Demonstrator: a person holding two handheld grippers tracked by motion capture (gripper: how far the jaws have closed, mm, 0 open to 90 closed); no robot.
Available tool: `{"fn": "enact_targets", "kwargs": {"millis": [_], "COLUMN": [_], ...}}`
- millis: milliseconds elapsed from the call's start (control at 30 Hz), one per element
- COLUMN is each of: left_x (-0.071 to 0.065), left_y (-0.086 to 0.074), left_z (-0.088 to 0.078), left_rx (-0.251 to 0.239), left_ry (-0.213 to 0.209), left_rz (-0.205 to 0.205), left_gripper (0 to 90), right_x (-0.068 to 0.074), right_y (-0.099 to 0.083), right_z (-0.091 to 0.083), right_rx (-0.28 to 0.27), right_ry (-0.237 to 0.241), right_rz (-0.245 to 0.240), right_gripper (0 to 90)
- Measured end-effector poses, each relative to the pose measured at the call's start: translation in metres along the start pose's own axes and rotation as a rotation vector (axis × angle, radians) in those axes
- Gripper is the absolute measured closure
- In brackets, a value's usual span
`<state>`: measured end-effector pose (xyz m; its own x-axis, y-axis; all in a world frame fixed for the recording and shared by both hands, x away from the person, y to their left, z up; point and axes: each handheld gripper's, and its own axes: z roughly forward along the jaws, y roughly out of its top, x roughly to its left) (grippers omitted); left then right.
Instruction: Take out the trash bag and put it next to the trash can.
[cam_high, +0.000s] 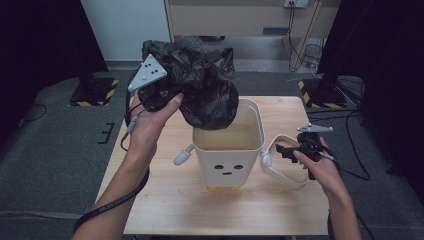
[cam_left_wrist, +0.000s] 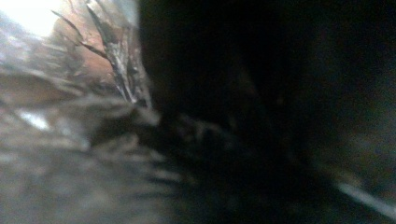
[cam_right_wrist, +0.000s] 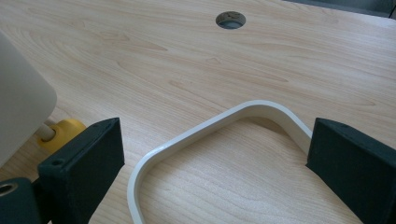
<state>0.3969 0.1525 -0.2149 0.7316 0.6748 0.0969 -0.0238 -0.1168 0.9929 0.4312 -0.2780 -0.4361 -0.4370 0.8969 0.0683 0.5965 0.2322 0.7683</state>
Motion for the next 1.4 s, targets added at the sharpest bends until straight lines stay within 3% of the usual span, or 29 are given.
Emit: {"fn": "enact_targets", "kwargs": {"millis": [600, 900, 1267, 1400], "left_x": [0.028, 0.044, 0.059, 0.062], "left_y": [-0.004, -0.004, -0.022, -0.032], "left_z": [-0.03, -0.051, -0.062, -0.063], "left_rx": [-0.031, -0.023, 0.012, 0.022], "left_ry": [0.077, 0.141, 0.177, 0.192], "left_rz": [-0.031, -0.013, -0.021, -0.027], "left_gripper": [87.6, 87.7, 87.6, 87.6], "right_x": [-0.004, -0.008, -0.01, -0.011], "right_y": [-0.002, -0.004, -0.006, -0.006], "right_z": [-0.002, -0.002, -0.001, -0.002], "right_rx": [0.002, 0.006, 0.02, 0.022], "right_ry": [-0.009, -0.015, -0.02, -0.045], "right_rz": [0.014, 0.011, 0.016, 0.015], "right_gripper": [4.1, 4.3, 4.6, 4.8]}}
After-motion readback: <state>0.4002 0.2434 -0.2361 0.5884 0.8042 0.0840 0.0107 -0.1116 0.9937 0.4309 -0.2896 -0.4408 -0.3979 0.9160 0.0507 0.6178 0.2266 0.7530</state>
